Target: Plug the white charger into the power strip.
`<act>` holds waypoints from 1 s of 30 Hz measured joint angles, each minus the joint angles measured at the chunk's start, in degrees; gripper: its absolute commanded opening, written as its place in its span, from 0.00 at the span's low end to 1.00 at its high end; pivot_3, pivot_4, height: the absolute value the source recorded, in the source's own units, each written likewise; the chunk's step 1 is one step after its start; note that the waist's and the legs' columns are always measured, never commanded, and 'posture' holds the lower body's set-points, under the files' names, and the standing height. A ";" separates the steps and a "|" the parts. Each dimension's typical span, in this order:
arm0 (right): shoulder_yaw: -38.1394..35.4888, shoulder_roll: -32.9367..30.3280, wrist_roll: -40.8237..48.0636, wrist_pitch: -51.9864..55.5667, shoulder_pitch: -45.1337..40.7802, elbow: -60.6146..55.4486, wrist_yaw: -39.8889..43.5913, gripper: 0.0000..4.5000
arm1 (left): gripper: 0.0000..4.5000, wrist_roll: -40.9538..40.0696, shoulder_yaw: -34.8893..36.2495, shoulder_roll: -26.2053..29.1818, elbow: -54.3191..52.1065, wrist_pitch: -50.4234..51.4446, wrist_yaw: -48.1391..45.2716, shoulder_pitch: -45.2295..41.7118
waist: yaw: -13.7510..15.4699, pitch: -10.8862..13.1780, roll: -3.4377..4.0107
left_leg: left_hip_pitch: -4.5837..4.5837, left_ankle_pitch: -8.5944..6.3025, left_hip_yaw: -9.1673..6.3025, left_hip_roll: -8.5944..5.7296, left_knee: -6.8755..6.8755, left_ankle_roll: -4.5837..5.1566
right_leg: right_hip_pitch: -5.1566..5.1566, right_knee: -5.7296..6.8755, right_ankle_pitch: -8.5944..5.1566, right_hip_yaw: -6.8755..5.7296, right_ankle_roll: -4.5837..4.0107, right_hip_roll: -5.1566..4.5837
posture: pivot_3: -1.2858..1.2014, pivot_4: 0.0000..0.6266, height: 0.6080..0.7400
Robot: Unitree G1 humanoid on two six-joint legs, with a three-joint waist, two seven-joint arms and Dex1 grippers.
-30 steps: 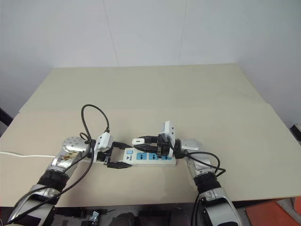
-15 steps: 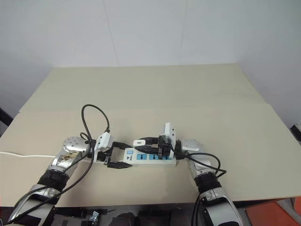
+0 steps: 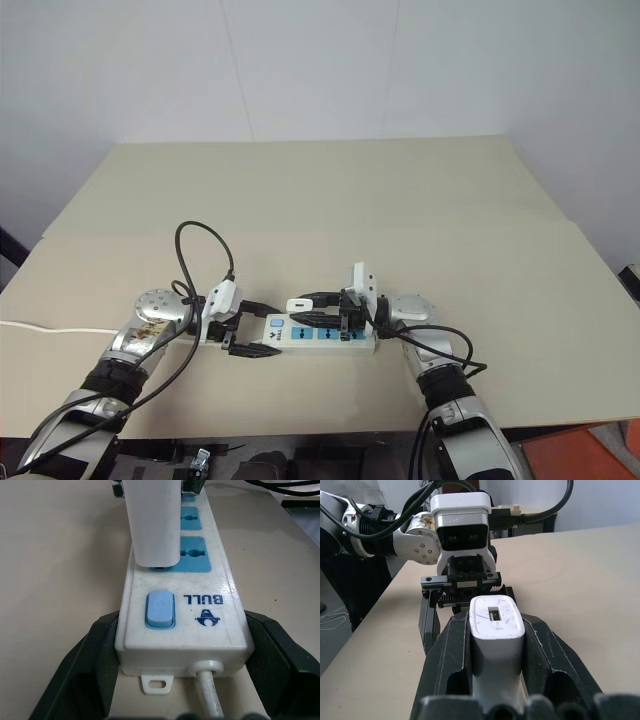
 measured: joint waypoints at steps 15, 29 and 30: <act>3.25 -1.03 -1.05 0.76 -4.15 4.56 1.36 0.24 | 0.73 0.44 -0.04 0.14 0.85 -0.04 0.00 -0.03 | -0.26 -0.56 -0.02 | 0.10 0.00 0.01 0.09 0.00 0.00 | 0.05 0.01 0.02 0.07 -0.04 0.11 | 0.52 0.24 1.00; 4.19 -1.05 -0.74 6.99 -3.66 2.80 -1.89 0.24 | 0.73 1.60 0.04 0.30 0.85 0.04 0.52 0.32 | -0.43 -1.38 -0.02 | 0.27 -0.01 0.01 0.16 -0.01 0.02 | 0.18 0.01 0.02 0.11 -0.06 0.20 | 0.52 0.24 1.00; 4.09 -1.05 -0.71 7.52 -2.98 2.12 -2.27 0.24 | 0.73 1.60 0.03 0.30 0.85 0.03 0.51 0.37 | -0.42 -1.39 -0.02 | 0.27 -0.02 0.01 0.16 -0.02 0.03 | 0.18 0.01 0.02 0.12 -0.06 0.20 | 0.52 0.24 1.00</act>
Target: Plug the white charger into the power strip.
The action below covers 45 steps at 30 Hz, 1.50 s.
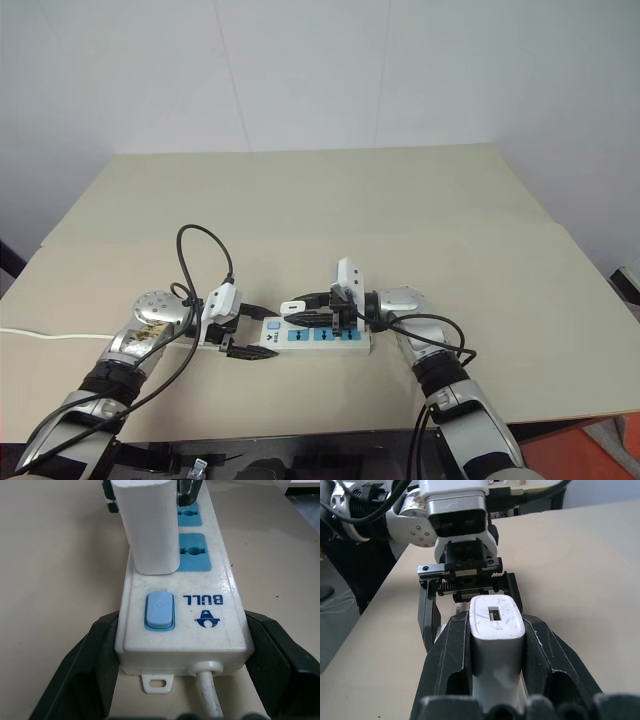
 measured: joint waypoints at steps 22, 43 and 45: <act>1.31 -0.15 -1.54 -9.07 4.27 -3.08 -3.82 0.24 | 0.73 0.02 0.14 -0.08 -0.09 -0.07 0.01 0.25 | 0.02 -0.01 0.00 | 0.00 -0.02 0.01 0.02 -0.03 0.03 | 0.00 -0.06 -0.01 0.02 0.00 0.03 | 0.52 0.24 1.00; -0.06 -1.34 -1.97 -4.47 4.21 -2.76 -3.47 0.98 | 0.73 0.02 0.08 -0.34 -0.44 -0.01 0.06 0.38 | 0.18 -0.03 -0.04 | -0.01 -0.03 0.00 0.03 -0.05 0.04 | 0.03 -0.12 -0.01 0.02 0.00 0.04 | 0.52 0.24 1.00; -0.19 -1.34 -1.96 -5.15 4.49 -2.78 -3.52 0.98 | 0.73 0.04 0.03 -0.41 -0.43 -0.02 0.07 0.32 | 0.24 -0.03 -0.04 | -0.02 -0.03 0.00 0.03 -0.05 0.04 | 0.02 -0.13 -0.01 0.01 0.00 0.04 | 0.52 0.24 1.00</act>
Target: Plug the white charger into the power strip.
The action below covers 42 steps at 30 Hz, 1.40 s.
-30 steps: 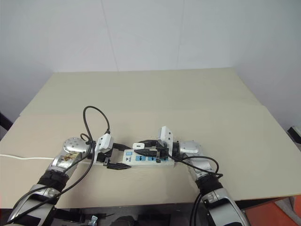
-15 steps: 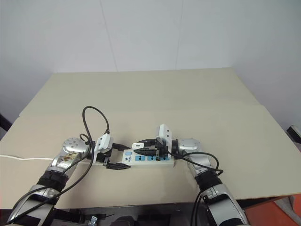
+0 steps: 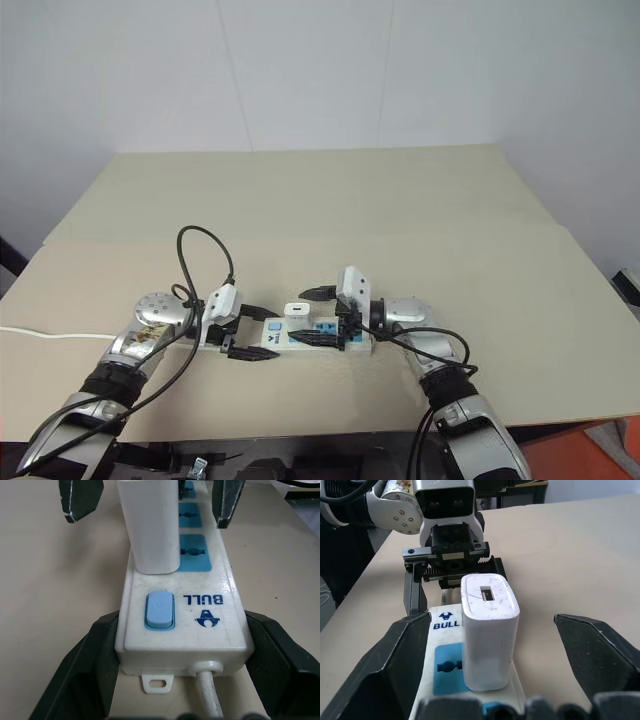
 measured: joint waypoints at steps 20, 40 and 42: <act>-7.43 -10.19 1.01 4.95 5.42 -14.48 -1.08 1.00 | 0.99 -5.62 2.51 -1.04 -5.42 3.02 -3.18 0.19 | -0.03 0.79 -0.14 | -0.39 0.00 0.00 0.02 -0.01 0.00 | -0.34 -0.05 0.01 -0.01 -0.01 0.01 | 0.52 0.24 1.00; -22.95 -33.94 7.31 8.65 23.89 -30.26 4.28 1.00 | 0.99 -13.81 22.46 21.75 -20.32 8.74 -4.22 21.75 | 0.37 1.52 -0.05 | -0.32 -0.08 0.16 0.26 -0.10 0.11 | -0.24 -0.15 -0.04 -0.05 0.00 0.01 | 0.52 0.24 1.00; -23.12 -34.03 7.35 8.69 24.57 -31.14 4.44 1.00 | 0.99 -13.90 22.46 21.74 -21.34 8.74 -3.74 22.20 | 0.33 1.54 -0.05 | -0.32 -0.08 0.17 0.30 -0.10 0.11 | -0.24 -0.15 -0.03 -0.05 -0.01 0.03 | 0.52 0.24 1.00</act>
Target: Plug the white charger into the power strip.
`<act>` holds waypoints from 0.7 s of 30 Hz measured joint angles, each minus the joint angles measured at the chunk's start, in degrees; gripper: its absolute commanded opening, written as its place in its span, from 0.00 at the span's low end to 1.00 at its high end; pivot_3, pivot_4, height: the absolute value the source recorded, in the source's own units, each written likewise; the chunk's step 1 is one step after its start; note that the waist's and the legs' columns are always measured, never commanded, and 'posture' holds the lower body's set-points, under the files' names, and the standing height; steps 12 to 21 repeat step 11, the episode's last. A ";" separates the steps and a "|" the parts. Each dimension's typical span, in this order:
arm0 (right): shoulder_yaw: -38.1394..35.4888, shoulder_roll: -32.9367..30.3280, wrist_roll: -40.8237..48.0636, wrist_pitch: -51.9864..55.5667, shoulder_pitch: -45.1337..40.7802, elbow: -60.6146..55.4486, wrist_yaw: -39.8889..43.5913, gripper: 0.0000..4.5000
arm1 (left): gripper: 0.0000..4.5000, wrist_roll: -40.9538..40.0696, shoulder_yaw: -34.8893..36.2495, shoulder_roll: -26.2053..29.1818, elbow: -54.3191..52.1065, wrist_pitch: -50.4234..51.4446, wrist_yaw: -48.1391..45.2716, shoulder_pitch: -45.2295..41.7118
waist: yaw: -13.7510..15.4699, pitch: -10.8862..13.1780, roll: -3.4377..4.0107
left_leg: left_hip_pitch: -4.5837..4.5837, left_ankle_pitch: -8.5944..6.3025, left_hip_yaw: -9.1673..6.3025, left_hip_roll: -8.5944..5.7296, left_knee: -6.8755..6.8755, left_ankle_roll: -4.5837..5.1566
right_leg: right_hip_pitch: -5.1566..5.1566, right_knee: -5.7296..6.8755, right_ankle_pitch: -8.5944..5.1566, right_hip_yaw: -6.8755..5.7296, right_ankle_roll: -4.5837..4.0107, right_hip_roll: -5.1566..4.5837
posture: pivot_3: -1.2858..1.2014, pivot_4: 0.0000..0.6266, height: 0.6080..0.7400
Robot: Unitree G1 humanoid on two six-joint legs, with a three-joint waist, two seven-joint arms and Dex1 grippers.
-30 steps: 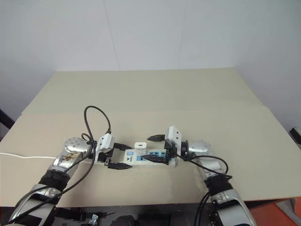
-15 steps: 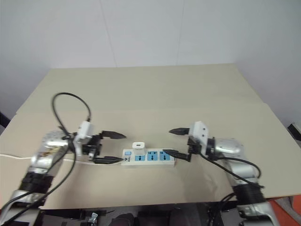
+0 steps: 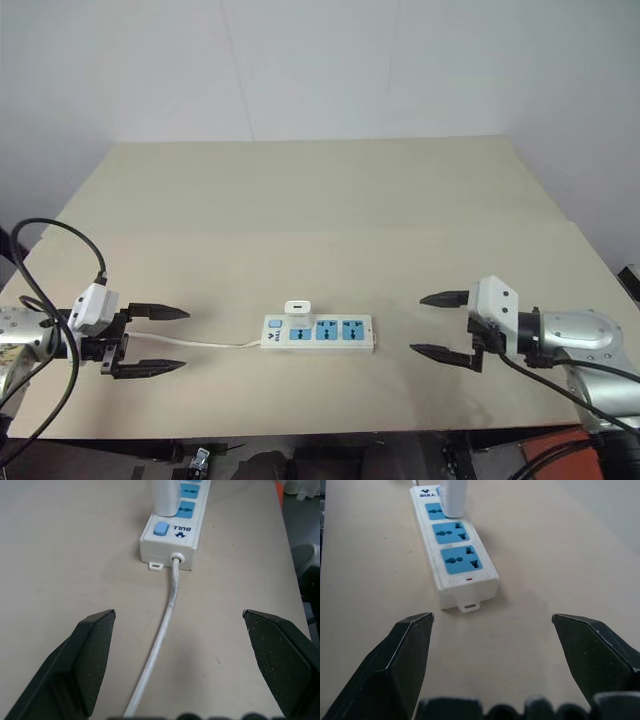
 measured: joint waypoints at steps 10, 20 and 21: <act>-0.87 -0.55 0.03 1.57 0.79 -2.03 -1.26 1.00 | 0.99 -0.07 -0.19 -0.84 -1.69 0.32 2.13 0.45 | -0.07 0.08 0.01 | 0.00 0.00 0.04 0.04 0.00 0.00 | 0.00 0.00 0.02 0.02 -0.03 0.08 | 0.52 0.24 1.00; -1.23 -0.70 0.03 1.73 0.92 -2.07 -1.31 1.00 | 0.99 -0.05 -0.27 -0.99 -1.67 0.32 2.19 0.32 | -0.06 0.08 0.01 | 0.00 0.00 0.05 0.04 0.00 0.00 | 0.00 0.00 0.02 0.02 -0.03 0.08 | 0.52 0.24 1.00; -1.23 -0.70 0.03 1.73 0.92 -2.07 -1.31 1.00 | 0.99 -0.05 -0.27 -0.99 -1.67 0.32 2.19 0.32 | -0.06 0.08 0.01 | 0.00 0.00 0.05 0.04 0.00 0.00 | 0.00 0.00 0.02 0.02 -0.03 0.08 | 0.52 0.24 1.00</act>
